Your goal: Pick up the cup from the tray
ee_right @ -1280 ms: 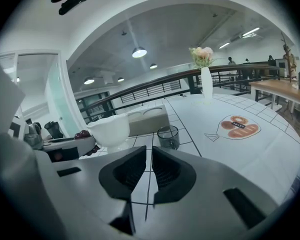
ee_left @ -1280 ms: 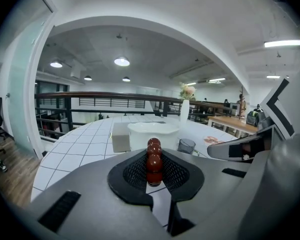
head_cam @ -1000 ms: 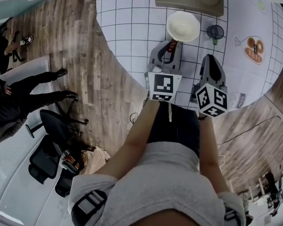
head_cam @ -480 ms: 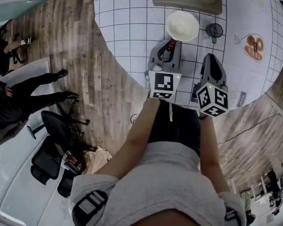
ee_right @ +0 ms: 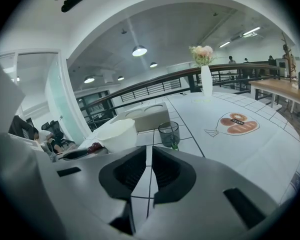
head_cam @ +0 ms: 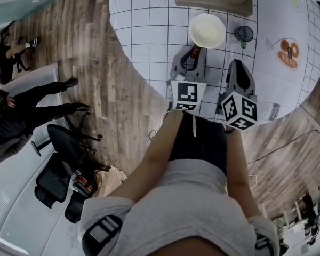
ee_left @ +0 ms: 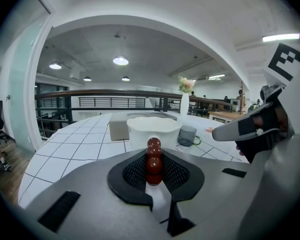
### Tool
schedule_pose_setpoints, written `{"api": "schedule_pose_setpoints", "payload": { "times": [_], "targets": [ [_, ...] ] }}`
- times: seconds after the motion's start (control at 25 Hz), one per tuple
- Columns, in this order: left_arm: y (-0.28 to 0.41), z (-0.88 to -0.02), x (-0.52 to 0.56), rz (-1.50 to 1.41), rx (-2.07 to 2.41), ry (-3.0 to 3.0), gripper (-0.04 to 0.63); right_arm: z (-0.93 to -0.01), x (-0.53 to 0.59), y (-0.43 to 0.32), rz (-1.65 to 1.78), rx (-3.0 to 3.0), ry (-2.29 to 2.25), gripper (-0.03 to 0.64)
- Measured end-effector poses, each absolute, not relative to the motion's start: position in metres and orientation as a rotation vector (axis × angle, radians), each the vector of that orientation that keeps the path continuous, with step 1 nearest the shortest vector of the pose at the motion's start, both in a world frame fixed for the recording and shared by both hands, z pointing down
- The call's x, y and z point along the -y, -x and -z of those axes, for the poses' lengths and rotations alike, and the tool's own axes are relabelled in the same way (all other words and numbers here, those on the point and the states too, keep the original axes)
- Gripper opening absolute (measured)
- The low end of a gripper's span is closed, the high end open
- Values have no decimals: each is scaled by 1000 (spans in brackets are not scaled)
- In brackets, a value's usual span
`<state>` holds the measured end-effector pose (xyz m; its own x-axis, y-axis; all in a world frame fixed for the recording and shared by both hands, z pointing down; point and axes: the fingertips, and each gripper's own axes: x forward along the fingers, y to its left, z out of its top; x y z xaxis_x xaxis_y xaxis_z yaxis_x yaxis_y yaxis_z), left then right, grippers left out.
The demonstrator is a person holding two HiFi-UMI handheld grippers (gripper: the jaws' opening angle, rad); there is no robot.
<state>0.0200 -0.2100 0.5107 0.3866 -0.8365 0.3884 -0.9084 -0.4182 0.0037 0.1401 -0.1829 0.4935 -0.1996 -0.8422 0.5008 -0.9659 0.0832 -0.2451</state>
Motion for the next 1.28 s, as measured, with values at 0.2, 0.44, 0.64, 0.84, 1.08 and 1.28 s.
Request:
{"api": "schedule_pose_setpoints", "payload": {
  "times": [0.2, 0.44, 0.64, 0.84, 1.08, 1.28],
  "targets": [
    [-21, -515, 207, -494, 1581, -2430, 38, -494, 180, -135, -774, 2142, -1810, 35],
    [-20, -520, 204, -522, 1587, -2413, 43, -495, 178, -131, -772, 2148, -1801, 35],
    [-19, -521, 205, -541, 1577, -2382, 49, -494, 176, -128, -769, 2156, -1803, 36],
    [-15, -511, 204, -538, 1572, -2373, 123, -489, 178, -128, -765, 2166, -1805, 37],
    [-14, -493, 200, -558, 1576, -2364, 124, -476, 185, -127, -742, 2198, -1825, 37],
    [-12, -463, 199, -457, 1605, -2398, 124, -460, 194, -124, -722, 2236, -1846, 36]
  ]
}}
